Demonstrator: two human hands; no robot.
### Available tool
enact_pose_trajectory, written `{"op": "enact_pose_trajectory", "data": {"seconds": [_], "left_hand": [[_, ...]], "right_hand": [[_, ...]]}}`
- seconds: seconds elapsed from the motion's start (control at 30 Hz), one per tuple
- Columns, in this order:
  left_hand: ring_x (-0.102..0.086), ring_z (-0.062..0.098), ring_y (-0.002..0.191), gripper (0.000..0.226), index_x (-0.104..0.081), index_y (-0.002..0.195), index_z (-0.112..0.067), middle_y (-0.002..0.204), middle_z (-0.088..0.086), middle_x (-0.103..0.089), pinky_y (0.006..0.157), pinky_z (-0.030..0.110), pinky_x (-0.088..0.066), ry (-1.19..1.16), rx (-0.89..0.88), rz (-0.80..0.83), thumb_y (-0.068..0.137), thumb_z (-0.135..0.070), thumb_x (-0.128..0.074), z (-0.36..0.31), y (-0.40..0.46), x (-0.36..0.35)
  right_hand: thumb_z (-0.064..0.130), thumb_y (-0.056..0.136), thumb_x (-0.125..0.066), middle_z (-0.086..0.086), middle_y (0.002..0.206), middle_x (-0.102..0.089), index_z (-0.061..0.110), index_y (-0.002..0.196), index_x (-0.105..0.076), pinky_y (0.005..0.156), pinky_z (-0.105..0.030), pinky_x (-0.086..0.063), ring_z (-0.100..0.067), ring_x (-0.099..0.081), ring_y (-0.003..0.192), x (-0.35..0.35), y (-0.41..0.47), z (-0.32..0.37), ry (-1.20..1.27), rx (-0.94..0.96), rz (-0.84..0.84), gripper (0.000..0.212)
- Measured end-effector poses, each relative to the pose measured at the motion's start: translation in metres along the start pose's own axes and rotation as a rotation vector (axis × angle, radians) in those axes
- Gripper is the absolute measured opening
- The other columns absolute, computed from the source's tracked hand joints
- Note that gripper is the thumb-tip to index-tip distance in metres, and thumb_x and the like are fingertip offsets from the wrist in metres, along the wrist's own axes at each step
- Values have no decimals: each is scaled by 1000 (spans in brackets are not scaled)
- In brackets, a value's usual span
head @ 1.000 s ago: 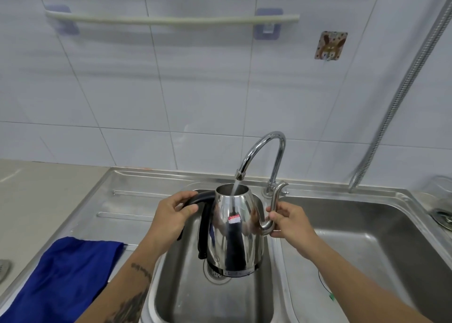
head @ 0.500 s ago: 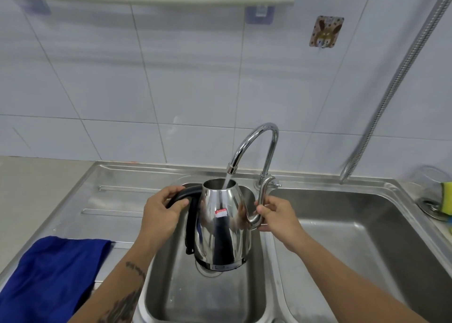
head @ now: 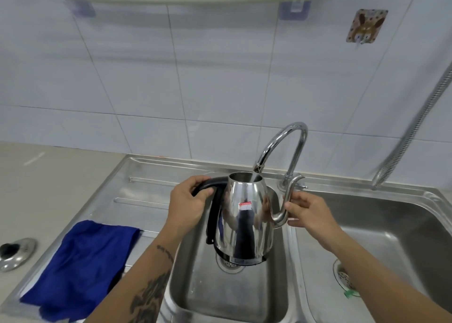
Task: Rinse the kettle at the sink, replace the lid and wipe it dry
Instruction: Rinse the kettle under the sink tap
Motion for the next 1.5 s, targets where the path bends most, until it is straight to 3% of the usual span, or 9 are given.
{"op": "enact_pose_trajectory", "data": {"seconds": [0.17,0.3,0.47,0.6,0.77,1.03,1.5], "left_hand": [[-70,4,92,29,-74,96,-25,93,-8,-76,85,16,-51,-40,49,26,83,1,-71,7,-4,2],[-71,8,94,29,-74,103,-16,97,-3,-76,88,20,-53,-79,92,30,81,2,-73,11,-8,3],[-71,8,91,30,-74,102,-17,97,-2,-76,88,20,-53,-83,111,33,79,1,-75,12,-12,1],[-71,11,94,32,-75,99,-20,96,-3,-76,90,23,-52,-100,110,32,78,3,-75,15,-14,2],[-73,15,91,34,-75,98,-20,95,1,-77,86,24,-53,-158,144,29,77,7,-74,19,-16,1],[-70,8,96,35,-76,99,-23,98,-6,-76,91,23,-51,-113,120,69,80,6,-71,19,-14,-3],[-68,-1,89,31,-74,96,-26,95,-11,-74,75,4,-48,-3,5,5,82,2,-71,10,-7,-9]], "right_hand": [[3,92,-64,-28,99,-70,9,98,-70,76,-44,-62,-29,-69,80,0,0,-2,-16,19,14,11],[3,92,-64,-29,97,-69,8,90,-68,66,-34,-59,-25,-67,76,0,-3,-7,-61,18,25,7],[1,93,-61,-26,96,-71,8,91,-68,67,-34,-59,-40,-71,90,-2,-7,-16,-70,-4,7,10],[2,93,-62,-26,96,-71,8,92,-68,66,-32,-59,-41,-71,91,-4,-10,-19,-64,-19,2,9],[2,94,-60,-26,93,-72,8,91,-69,64,-31,-58,-27,-71,75,-4,-12,-20,-72,-29,12,11],[1,94,-60,-24,91,-72,5,90,-69,63,-30,-58,-25,-72,74,-4,-14,-21,-77,-36,5,10],[4,93,-62,-20,91,-73,8,90,-69,67,-33,-61,-24,-71,75,1,-9,-15,-94,-45,-24,9]]}}
Point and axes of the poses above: each hand's wrist, its own y-axis towards the middle knuckle, its own x-axis out of the back of the hand, z = x × y, the point moved 7 cm from there along y, towards the middle knuckle
